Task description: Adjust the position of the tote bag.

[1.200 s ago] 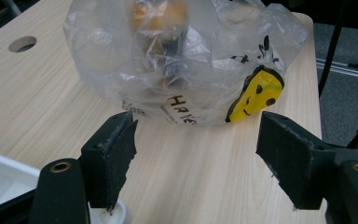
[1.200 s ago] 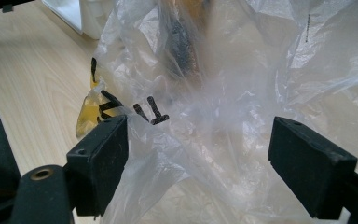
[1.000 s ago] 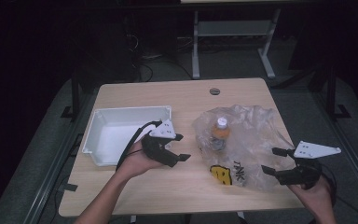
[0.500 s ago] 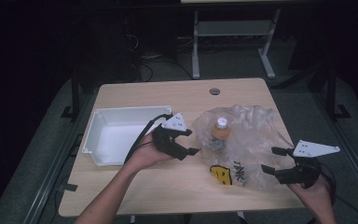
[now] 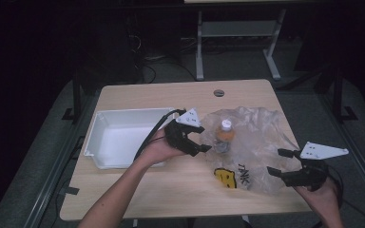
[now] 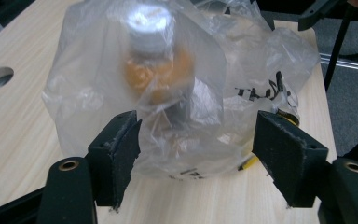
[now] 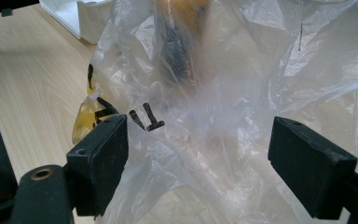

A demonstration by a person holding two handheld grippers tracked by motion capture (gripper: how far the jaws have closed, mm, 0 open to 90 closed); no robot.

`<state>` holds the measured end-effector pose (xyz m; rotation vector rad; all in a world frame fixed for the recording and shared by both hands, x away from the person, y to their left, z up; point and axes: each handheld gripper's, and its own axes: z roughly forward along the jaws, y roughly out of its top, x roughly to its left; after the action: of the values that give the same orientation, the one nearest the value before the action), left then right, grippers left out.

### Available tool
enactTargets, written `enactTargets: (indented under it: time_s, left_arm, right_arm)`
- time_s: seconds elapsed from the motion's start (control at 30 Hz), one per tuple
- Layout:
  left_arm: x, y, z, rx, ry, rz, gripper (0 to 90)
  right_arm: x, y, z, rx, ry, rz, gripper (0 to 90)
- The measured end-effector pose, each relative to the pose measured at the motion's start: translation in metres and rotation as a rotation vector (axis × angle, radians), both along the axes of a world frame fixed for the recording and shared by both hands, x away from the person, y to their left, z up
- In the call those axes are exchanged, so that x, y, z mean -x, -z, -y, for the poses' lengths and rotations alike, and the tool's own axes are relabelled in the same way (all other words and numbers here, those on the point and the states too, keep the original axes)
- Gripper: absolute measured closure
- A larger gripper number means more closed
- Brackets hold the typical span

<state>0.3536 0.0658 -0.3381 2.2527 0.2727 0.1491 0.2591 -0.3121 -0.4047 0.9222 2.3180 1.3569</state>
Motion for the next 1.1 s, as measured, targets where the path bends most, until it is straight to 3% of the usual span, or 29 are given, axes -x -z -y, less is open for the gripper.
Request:
enactTargets:
  time_s: [0.43, 1.1]
  left_arm:
    - [-0.018, 0.005, 0.013, 0.014, -0.019, -0.029, 35.9]
    - [-0.032, 0.014, 0.027, -0.043, -0.011, -0.033, 55.8]
  right_arm:
    - [0.0, 0.0, 0.001, -0.002, -0.004, 0.0, 19.5]
    - [0.002, 0.0, 0.001, -0.001, -0.007, 0.005, 20.1]
